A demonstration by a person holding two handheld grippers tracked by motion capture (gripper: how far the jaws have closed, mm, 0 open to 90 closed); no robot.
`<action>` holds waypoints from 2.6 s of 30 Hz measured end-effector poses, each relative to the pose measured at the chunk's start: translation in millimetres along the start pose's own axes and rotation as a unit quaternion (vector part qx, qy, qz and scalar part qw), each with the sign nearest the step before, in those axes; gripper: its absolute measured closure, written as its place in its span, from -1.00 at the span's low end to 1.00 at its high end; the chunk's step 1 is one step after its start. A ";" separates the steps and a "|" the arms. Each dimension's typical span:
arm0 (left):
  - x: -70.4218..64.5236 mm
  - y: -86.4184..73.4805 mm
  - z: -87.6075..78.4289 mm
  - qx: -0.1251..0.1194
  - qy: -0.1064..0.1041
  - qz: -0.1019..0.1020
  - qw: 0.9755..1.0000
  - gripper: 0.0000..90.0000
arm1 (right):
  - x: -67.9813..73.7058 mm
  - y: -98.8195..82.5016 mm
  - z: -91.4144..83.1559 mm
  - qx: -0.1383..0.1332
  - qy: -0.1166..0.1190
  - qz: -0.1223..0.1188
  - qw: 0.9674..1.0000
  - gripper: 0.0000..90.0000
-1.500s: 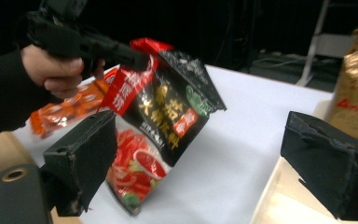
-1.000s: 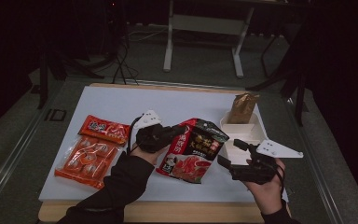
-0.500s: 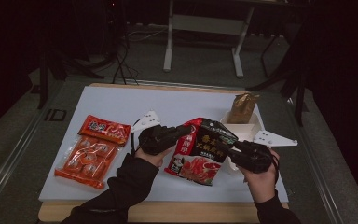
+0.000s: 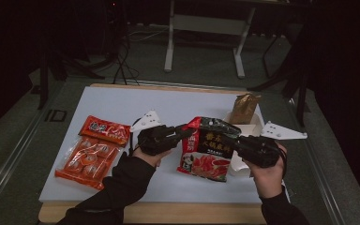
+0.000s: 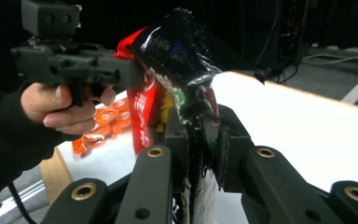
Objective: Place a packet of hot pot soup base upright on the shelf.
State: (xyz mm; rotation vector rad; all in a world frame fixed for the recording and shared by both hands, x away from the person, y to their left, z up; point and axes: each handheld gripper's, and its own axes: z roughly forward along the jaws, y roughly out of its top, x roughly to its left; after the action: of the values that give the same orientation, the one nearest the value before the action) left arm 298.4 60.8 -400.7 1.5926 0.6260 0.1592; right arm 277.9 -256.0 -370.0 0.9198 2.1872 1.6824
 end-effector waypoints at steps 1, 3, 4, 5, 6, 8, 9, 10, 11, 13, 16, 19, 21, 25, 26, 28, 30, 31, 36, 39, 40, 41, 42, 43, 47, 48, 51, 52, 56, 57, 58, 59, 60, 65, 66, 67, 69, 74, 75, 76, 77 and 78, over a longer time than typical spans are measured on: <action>-1.1 0.5 0.0 0.002 0.005 0.004 1.000 0.55 | 0.1 1.0 -0.6 0.000 -0.004 -0.006 1.000 0.74; -2.1 1.9 -0.5 0.001 0.003 0.004 1.000 0.30 | 0.6 3.2 -1.9 0.001 -0.008 -0.015 1.000 0.74; -2.5 2.5 -1.2 -0.001 0.008 0.004 1.000 0.27 | 0.4 4.4 -2.5 0.002 -0.010 -0.017 1.000 0.74; -2.5 3.0 -1.6 -0.001 0.007 0.001 1.000 0.17 | -0.1 5.4 -3.2 0.002 -0.011 -0.018 1.000 0.74; -2.4 3.5 -2.2 0.001 0.007 0.000 1.000 0.07 | -1.4 6.0 -3.8 0.000 -0.007 -0.012 1.000 0.74; -2.8 3.6 -3.0 0.000 0.010 0.001 1.000 0.03 | -3.9 7.3 -4.5 0.000 -0.007 -0.010 1.000 0.74; -3.9 3.8 -4.7 -0.002 0.009 0.001 1.000 -0.08 | -4.8 7.9 -4.9 0.000 -0.005 -0.009 1.000 0.74; -4.3 3.8 -5.1 0.001 0.008 0.000 1.000 -0.14 | -5.5 8.6 -5.3 -0.002 -0.005 -0.009 1.000 0.74; -4.1 3.3 -5.9 0.002 0.002 -0.003 1.000 -0.17 | -6.0 9.4 -6.0 -0.002 -0.008 -0.011 1.000 0.74; -3.9 1.9 -6.9 0.002 0.007 -0.011 1.000 -0.40 | -7.5 11.2 -7.2 -0.006 -0.009 -0.010 1.000 0.74; -4.1 0.3 -6.7 0.012 0.013 -0.009 1.000 -0.68 | -9.5 14.0 -9.3 -0.008 -0.011 -0.011 1.000 0.74; -4.1 -4.9 -8.3 0.023 0.008 -0.006 1.000 -0.68 | -12.1 17.5 -11.9 -0.011 -0.012 -0.009 1.000 0.74; -3.9 -6.5 -8.8 0.027 0.008 -0.007 1.000 -0.68 | -13.6 20.5 -14.3 -0.016 -0.016 -0.009 1.000 0.74; -3.7 -15.4 -12.6 0.046 0.015 -0.005 0.999 -0.82 | -18.2 27.1 -19.4 -0.023 -0.025 -0.012 0.999 0.74; -3.5 -17.2 -13.9 0.048 0.011 -0.005 0.999 -0.82 | -20.0 28.6 -20.8 -0.025 -0.027 -0.012 0.999 0.74; -3.8 -21.4 -16.3 0.053 0.019 0.002 0.998 -0.89 | -24.2 31.8 -23.4 -0.027 -0.030 -0.012 0.999 0.74; -3.2 -25.9 -19.6 0.061 0.023 0.004 0.998 -0.94 | -28.3 34.6 -26.3 -0.031 -0.036 -0.013 0.999 0.74; -2.9 -28.6 -21.3 0.064 0.025 0.002 0.998 -0.94 | -30.3 35.9 -27.7 -0.033 -0.040 -0.013 0.999 0.73; -1.1 -41.3 -31.2 0.076 0.034 -0.005 0.997 -0.95 | -43.1 40.8 -34.1 -0.042 -0.056 -0.011 0.998 0.73; 1.4 -47.9 -38.7 0.073 0.039 -0.012 0.996 -0.95 | -50.8 43.2 -37.2 -0.046 -0.066 -0.012 0.997 0.73; 2.9 -49.7 -41.0 0.072 0.038 -0.018 0.997 -0.95 | -53.2 44.2 -38.3 -0.048 -0.072 -0.012 0.996 0.73; 4.0 -51.4 -43.0 0.073 0.039 -0.022 0.996 -0.95 | -55.7 45.3 -39.3 -0.050 -0.075 -0.013 0.996 0.73; 4.6 -53.2 -44.7 0.075 0.042 -0.022 0.996 -0.95 | -58.2 46.4 -40.2 -0.051 -0.077 -0.015 0.996 0.73; 5.0 -54.9 -46.1 0.078 0.044 -0.021 0.996 -0.95 | -60.7 47.5 -41.3 -0.053 -0.081 -0.014 0.995 0.73; 4.5 -64.2 -51.0 0.088 0.046 -0.013 0.995 -0.95 | -71.4 51.8 -45.4 -0.060 -0.097 -0.011 0.993 0.73; 4.2 -66.8 -52.0 0.092 0.048 -0.010 0.995 -0.95 | -74.6 52.6 -46.1 -0.062 -0.099 -0.011 0.993 0.73; 4.0 -73.9 -55.7 0.095 0.048 -0.004 0.994 -0.95 | -84.3 54.4 -47.6 -0.063 -0.109 -0.010 0.992 0.73; 3.7 -76.5 -56.9 0.095 0.051 0.001 0.994 -0.95 | -87.4 54.7 -47.7 -0.064 -0.113 -0.009 0.991 0.73; 1.3 -87.9 -60.9 0.106 0.058 0.008 0.993 -0.95 | -98.0 54.3 -47.8 -0.064 -0.127 -0.014 0.990 0.73; 1.1 -91.4 -61.5 0.110 0.056 0.005 0.992 -0.95 | -100.8 53.8 -47.5 -0.062 -0.131 -0.013 0.989 0.73; 1.3 -94.7 -62.3 0.113 0.056 0.004 0.992 -0.95 | -104.5 53.4 -46.9 -0.060 -0.132 -0.008 0.989 0.73; 1.5 -97.9 -63.3 0.118 0.056 0.004 0.991 -0.95 | -108.0 53.0 -46.4 -0.056 -0.133 -0.006 0.990 0.73; 2.0 -100.8 -64.5 0.119 0.056 0.002 0.991 -0.95 | -111.1 52.4 -45.8 -0.054 -0.134 -0.005 0.989 0.73; 3.8 -111.8 -69.9 0.112 0.062 0.005 0.992 -0.95 | -122.6 49.4 -41.9 -0.047 -0.145 -0.007 0.988 0.72; 4.3 -113.6 -70.5 0.112 0.061 0.004 0.992 -0.95 | -124.8 48.5 -40.9 -0.045 -0.147 -0.010 0.988 0.72; 4.6 -115.6 -71.2 0.110 0.061 0.006 0.992 -0.95 | -127.1 47.5 -39.6 -0.044 -0.149 -0.009 0.988 0.72; 4.3 -118.9 -71.3 0.106 0.062 0.010 0.992 -0.95 | -132.1 45.2 -36.3 -0.041 -0.149 -0.010 0.988 0.72; 5.6 -122.6 -72.3 0.108 0.064 0.009 0.992 -0.95 | -143.8 39.5 -25.9 -0.027 -0.153 -0.007 0.988 0.72; 6.1 -124.1 -73.4 0.107 0.068 0.009 0.992 -0.95 | -146.2 38.0 -24.3 -0.028 -0.150 -0.008 0.988 0.72; 6.5 -124.7 -73.5 0.107 0.068 0.006 0.992 -0.95 | -147.8 36.7 -22.6 -0.026 -0.150 -0.011 0.988 0.72; 6.7 -125.0 -73.7 0.111 0.069 0.006 0.991 -0.95 | -149.5 35.4 -20.8 -0.024 -0.148 -0.010 0.989 0.72; 6.7 -125.0 -73.7 0.111 0.069 0.006 0.991 -0.95 | -151.0 34.1 -19.1 -0.020 -0.147 -0.012 0.989 0.72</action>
State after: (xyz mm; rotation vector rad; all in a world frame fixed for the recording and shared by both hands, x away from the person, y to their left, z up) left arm 233.3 128.1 -511.8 1.8108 0.7626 0.2176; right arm 396.2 -357.1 -360.6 1.0516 1.9549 1.4662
